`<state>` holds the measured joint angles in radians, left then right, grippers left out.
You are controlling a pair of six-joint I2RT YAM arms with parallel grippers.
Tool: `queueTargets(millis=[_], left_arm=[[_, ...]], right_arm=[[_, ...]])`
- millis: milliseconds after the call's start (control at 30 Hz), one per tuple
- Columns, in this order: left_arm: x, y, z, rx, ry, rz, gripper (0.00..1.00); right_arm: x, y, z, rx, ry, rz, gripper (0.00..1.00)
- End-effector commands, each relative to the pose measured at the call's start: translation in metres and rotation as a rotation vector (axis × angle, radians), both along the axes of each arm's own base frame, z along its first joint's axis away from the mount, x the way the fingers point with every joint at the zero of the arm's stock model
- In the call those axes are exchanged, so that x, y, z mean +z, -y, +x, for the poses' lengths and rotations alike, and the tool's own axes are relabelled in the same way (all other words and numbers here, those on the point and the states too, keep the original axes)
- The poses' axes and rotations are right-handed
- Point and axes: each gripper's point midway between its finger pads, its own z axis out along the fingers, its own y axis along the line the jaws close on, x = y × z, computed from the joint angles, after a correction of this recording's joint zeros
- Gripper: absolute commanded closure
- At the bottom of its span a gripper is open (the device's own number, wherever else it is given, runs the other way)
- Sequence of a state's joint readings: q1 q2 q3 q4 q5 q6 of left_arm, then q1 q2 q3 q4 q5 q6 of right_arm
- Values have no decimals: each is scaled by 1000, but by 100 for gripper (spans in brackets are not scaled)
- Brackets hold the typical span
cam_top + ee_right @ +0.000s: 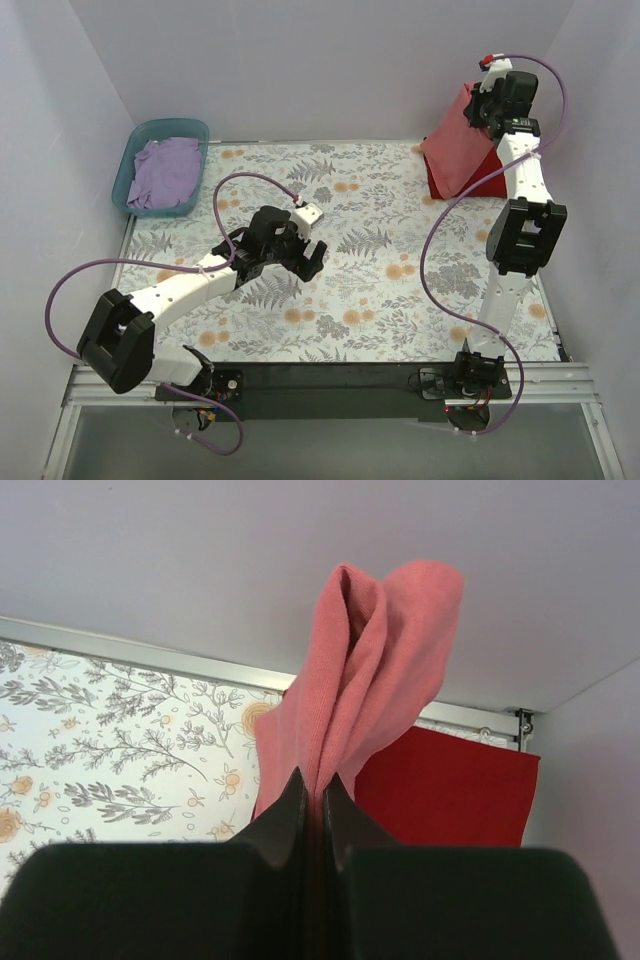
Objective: Fold and stack the t-shirts
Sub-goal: Neatly place the folded tshirt to the corner
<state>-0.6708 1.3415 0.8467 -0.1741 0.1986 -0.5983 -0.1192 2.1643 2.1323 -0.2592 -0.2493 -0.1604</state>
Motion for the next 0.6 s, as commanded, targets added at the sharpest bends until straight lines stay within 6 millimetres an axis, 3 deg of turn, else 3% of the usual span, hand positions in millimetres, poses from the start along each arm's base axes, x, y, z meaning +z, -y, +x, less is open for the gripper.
queueTargets(millis=[0, 267, 567], left_arm=[[16, 4, 6, -11, 33, -18, 11], [16, 4, 4, -14, 26, -24, 11], [17, -1, -2, -10, 41, -30, 10]], right_arm=[[37, -1, 5, 20, 109, 35, 99], [77, -30, -2, 54, 172, 89, 99], [87, -59, -3, 75, 185, 112, 99]])
